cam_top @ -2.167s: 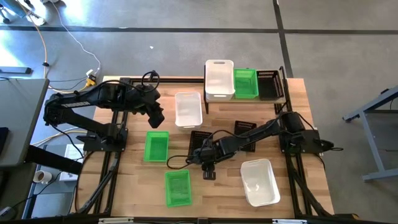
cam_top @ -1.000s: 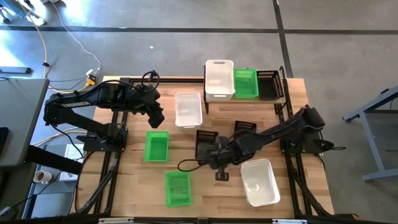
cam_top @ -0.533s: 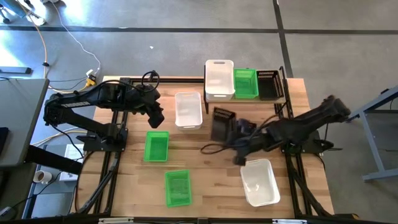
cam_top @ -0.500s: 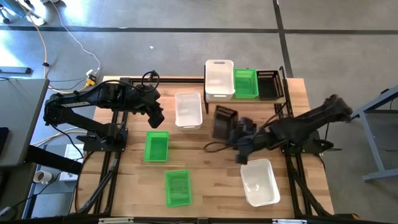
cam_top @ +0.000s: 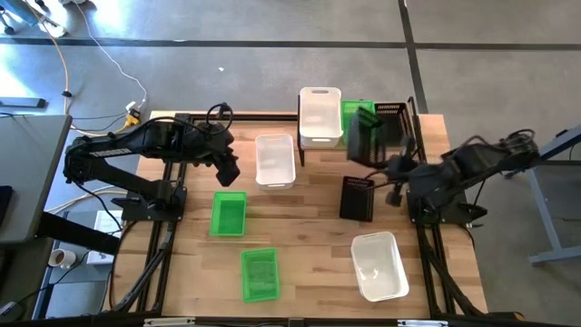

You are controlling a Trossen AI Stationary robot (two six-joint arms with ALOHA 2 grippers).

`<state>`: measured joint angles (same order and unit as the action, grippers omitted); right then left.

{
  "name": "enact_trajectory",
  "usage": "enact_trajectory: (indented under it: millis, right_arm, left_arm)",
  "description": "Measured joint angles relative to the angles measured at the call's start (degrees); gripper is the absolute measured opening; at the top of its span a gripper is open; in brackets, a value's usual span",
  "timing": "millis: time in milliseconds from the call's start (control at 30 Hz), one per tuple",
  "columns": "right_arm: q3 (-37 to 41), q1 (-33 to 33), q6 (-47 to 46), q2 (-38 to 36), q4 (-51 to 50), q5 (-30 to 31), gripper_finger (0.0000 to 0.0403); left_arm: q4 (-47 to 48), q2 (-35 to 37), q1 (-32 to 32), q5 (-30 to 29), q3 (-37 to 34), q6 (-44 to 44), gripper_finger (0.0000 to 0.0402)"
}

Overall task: Stack baskets on shelf by color
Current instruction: Stack the left black bin on top of the black bin

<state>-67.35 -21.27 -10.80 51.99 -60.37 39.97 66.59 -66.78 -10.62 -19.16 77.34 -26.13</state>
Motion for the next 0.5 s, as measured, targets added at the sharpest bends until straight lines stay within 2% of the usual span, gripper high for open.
enact_trajectory:
  millis: [333, 500]
  right_arm:
    - [0.00, 7.96, 11.58, -8.37, -8.03, 0.63, 0.0000]
    - [0.00, 12.58, 15.38, -10.03, -12.25, -2.61, 0.0000]
  left_arm:
    - [-0.02, 0.00, -0.01, -1.75, -0.01, -0.04, 0.0122]
    - [-0.02, 0.00, -0.01, -4.15, 0.00, 0.22, 0.0122]
